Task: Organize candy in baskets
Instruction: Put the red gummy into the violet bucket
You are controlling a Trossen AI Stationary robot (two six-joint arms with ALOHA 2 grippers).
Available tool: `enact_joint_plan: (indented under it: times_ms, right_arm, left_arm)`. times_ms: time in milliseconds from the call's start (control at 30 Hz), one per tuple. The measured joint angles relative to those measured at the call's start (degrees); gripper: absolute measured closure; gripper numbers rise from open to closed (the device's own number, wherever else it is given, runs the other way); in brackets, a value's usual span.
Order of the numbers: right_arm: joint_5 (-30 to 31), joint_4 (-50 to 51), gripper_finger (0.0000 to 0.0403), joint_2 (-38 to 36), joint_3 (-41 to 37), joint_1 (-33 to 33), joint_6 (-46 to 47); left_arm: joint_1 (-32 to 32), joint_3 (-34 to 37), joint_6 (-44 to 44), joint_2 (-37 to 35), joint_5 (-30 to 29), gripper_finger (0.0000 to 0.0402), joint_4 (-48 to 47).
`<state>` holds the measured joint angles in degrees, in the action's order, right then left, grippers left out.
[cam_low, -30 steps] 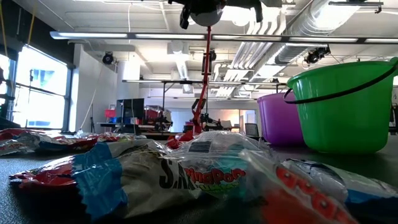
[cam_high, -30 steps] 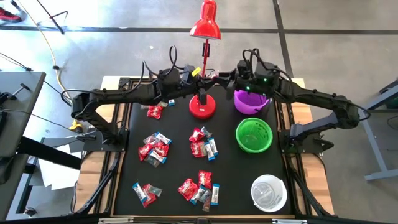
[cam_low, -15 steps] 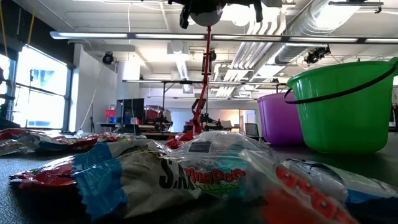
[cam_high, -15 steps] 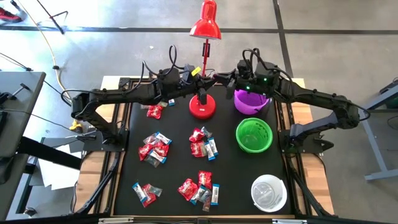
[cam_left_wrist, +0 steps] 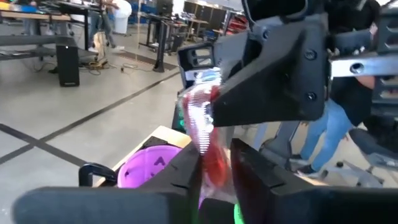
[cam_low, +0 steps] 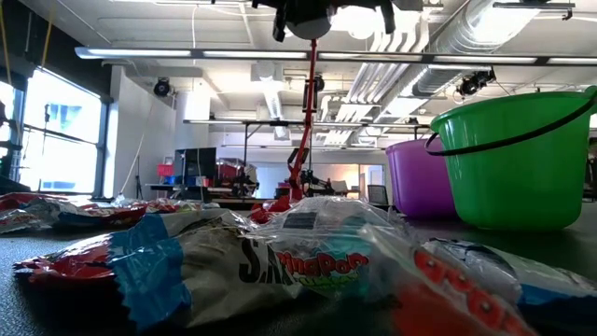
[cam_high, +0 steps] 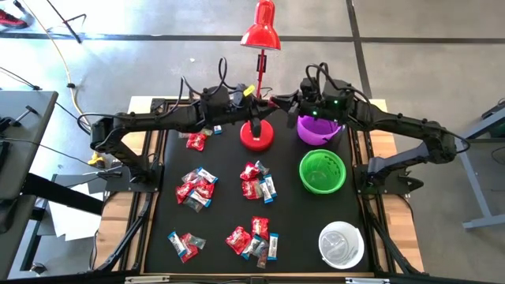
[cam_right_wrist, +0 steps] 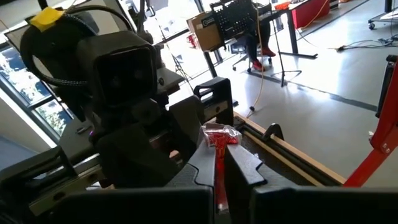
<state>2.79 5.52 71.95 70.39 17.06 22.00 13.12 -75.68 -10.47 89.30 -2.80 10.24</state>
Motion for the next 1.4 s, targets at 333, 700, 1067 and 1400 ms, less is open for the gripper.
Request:
enact_joint_plan:
  times_ms: [333,700,1067,1400]
  right_arm:
    - [4.08,9.75,0.0402,-3.65,0.02,3.35,-0.26]
    - [16.79,40.3,0.0402,-7.57,0.04,13.06,3.73]
    - [11.16,51.31,0.0367,-6.69,0.04,20.15,4.82]
    - [10.71,52.06,0.025,-6.69,0.04,20.11,1.95]
  left_arm:
    - [0.16,0.13,7.72,-1.01,-4.24,0.0246,-5.53]
    - [1.72,0.09,7.2,-5.47,-8.26,0.0238,-10.64]
    - [3.81,0.07,5.12,-8.68,-8.32,0.0238,-12.71]
    - [4.95,0.04,4.29,-8.79,-8.34,0.0238,-18.36]
